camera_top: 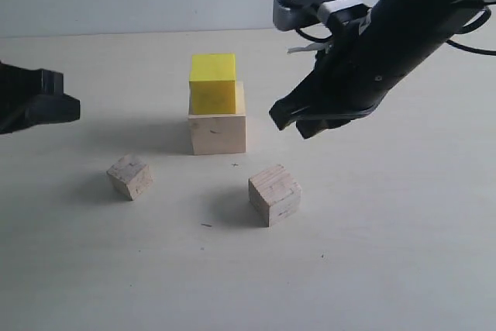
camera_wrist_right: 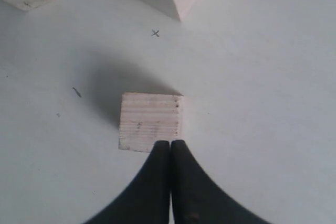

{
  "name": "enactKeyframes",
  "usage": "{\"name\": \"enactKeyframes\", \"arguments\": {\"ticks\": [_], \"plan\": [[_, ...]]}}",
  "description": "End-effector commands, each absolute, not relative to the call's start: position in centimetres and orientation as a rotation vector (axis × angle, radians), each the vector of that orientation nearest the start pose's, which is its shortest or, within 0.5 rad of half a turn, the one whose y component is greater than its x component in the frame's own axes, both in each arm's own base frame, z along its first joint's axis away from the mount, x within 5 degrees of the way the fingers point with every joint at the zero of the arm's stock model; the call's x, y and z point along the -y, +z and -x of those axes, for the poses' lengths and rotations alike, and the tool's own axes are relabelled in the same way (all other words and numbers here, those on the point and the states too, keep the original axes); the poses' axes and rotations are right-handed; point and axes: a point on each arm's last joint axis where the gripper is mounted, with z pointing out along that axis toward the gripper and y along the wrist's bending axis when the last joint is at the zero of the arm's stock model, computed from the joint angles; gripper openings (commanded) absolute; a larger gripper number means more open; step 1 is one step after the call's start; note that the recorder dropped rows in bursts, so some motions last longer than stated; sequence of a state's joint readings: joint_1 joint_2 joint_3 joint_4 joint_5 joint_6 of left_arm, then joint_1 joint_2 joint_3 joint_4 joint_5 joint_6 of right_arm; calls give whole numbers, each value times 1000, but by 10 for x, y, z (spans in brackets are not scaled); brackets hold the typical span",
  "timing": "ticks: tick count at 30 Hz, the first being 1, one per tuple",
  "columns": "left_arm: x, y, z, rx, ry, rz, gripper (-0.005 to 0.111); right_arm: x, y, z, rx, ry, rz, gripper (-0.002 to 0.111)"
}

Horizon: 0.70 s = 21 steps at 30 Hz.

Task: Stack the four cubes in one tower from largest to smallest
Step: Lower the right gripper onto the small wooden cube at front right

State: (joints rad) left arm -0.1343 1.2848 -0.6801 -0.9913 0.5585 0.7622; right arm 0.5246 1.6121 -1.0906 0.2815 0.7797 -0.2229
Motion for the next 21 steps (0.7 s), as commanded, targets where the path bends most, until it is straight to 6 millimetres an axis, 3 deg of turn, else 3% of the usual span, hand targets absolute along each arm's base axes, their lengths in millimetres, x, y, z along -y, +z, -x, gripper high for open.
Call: {"name": "enactKeyframes", "arguments": {"ticks": [1,11,18,21], "plan": [[72,235,-228,-2406,-674,-204,0,-180,232,-266,-2674,386,850,8],[71,250,-221,-2342,-666,-217,0,-190,231,-253,-2739,447,875,57],[72,252,-218,-2337,-678,-231,0,-205,229,-246,-2651,365,986,61],[72,252,-217,-2339,-682,-234,0,-204,224,-254,-2647,293,906,61]]}}
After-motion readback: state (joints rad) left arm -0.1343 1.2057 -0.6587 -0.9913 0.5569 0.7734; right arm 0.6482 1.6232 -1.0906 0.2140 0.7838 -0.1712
